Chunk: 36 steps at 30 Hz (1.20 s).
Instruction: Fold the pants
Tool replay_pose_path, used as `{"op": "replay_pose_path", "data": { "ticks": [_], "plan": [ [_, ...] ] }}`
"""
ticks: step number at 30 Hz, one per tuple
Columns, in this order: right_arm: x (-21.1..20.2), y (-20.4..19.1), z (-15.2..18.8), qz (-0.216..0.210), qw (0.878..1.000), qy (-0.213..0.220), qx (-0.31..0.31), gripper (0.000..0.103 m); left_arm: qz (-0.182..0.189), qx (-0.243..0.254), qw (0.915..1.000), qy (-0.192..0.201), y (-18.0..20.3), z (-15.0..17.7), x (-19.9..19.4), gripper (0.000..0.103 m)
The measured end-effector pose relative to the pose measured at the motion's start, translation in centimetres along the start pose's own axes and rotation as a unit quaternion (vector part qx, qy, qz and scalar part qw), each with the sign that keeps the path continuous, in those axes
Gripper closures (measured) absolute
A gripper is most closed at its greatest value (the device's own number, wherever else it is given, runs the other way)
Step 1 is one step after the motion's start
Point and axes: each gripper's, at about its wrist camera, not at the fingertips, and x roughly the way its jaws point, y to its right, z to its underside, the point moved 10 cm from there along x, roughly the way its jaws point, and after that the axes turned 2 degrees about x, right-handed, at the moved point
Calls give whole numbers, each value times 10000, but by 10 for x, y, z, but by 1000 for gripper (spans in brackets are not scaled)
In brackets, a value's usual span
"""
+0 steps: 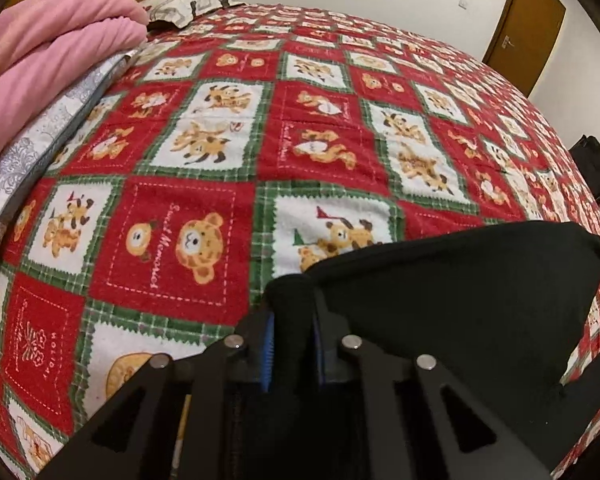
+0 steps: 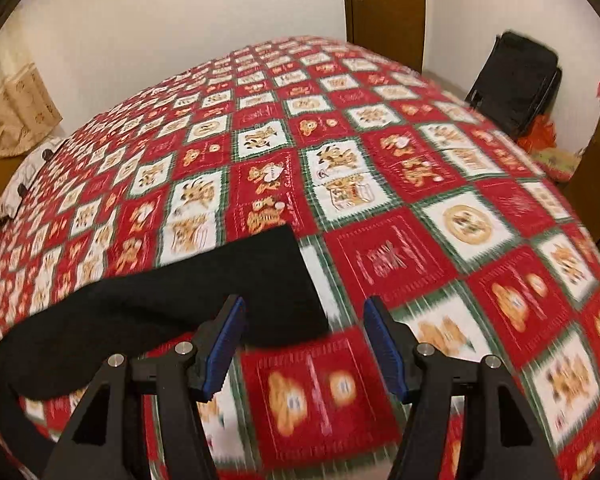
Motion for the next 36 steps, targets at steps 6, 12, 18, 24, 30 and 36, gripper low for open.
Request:
{"op": "replay_pose_path", "data": {
  "ticks": [6,12,18,24,30,36],
  "plan": [
    [60,-15,-27,-350,9986,-405,52,40,-47,-43,10000,40,1,1,1,87],
    [109,-22,-29,-225,9968,-763,-87,45,-231,61,9997,53,2,0,4,87],
    [112,-19,-22,-150,9965,-783,-241,91,-470,227,9986,124,6,-2,5,87],
    [59,-30,-28,-223,9974,-192,-652,94,-351,169,9981,485,9,-12,-20,88],
    [-20,-24,-34,-290,9946,596,-800,94,85,123,9920,1254,18,-19,-79,88],
    [-83,4,-3,-438,9915,1051,-625,94,537,-16,9849,1643,21,4,-121,88]
  ]
}}
